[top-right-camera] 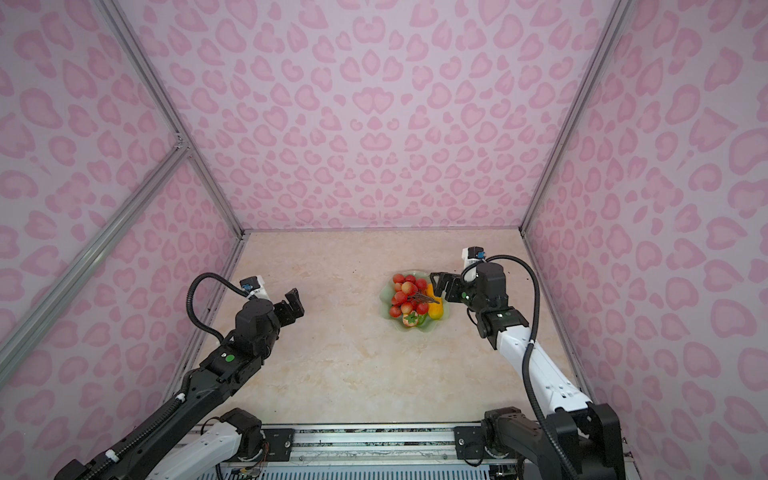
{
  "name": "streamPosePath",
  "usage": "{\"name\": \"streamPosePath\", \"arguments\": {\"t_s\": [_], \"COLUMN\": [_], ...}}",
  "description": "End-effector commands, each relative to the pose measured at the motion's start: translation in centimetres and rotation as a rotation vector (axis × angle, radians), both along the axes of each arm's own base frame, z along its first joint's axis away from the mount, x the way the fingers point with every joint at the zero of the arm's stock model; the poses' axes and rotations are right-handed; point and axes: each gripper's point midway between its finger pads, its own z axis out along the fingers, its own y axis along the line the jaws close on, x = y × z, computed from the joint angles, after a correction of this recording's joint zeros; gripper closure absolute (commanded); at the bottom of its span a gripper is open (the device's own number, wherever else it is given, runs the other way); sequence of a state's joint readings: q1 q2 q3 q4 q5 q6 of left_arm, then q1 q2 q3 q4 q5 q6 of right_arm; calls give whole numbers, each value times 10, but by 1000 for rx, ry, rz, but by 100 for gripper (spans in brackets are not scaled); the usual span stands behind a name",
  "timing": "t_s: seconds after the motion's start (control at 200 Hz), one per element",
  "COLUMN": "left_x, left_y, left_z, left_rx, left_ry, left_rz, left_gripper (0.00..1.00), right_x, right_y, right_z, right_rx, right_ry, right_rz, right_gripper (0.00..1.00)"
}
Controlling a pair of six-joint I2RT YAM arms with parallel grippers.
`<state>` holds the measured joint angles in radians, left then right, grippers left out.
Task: Place and organize the fake fruits in the fruit bowl
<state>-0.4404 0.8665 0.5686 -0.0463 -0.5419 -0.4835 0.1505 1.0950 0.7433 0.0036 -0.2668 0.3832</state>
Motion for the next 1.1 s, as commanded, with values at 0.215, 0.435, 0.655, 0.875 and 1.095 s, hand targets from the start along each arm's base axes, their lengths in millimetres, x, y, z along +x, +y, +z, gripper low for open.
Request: {"name": "streamPosePath", "arguments": {"t_s": [0.215,0.435,0.655,0.875,1.095], "left_x": [20,53,82,75,75], "left_y": [70,95,77,78,75], "left_z": [-27,-69,-80,-90,-90], "left_rx": [292,310,310,232,232], "left_ry": [-77,-18,-22,-76,-83], "left_rz": [271,236,42,-34,-53], "left_gripper": [3,3,3,3,3], "right_x": [-32,-21,0,17,21], "right_y": [-126,-143,-134,-116,-121], "right_z": [-31,-68,-104,-114,-119], "right_rx": [-470,-505,-486,-531,-499], "right_ry": [-150,-168,-190,-199,-154], "right_rz": [-583,-614,-548,-460,-445], "right_gripper": [1,1,1,0,0]}}
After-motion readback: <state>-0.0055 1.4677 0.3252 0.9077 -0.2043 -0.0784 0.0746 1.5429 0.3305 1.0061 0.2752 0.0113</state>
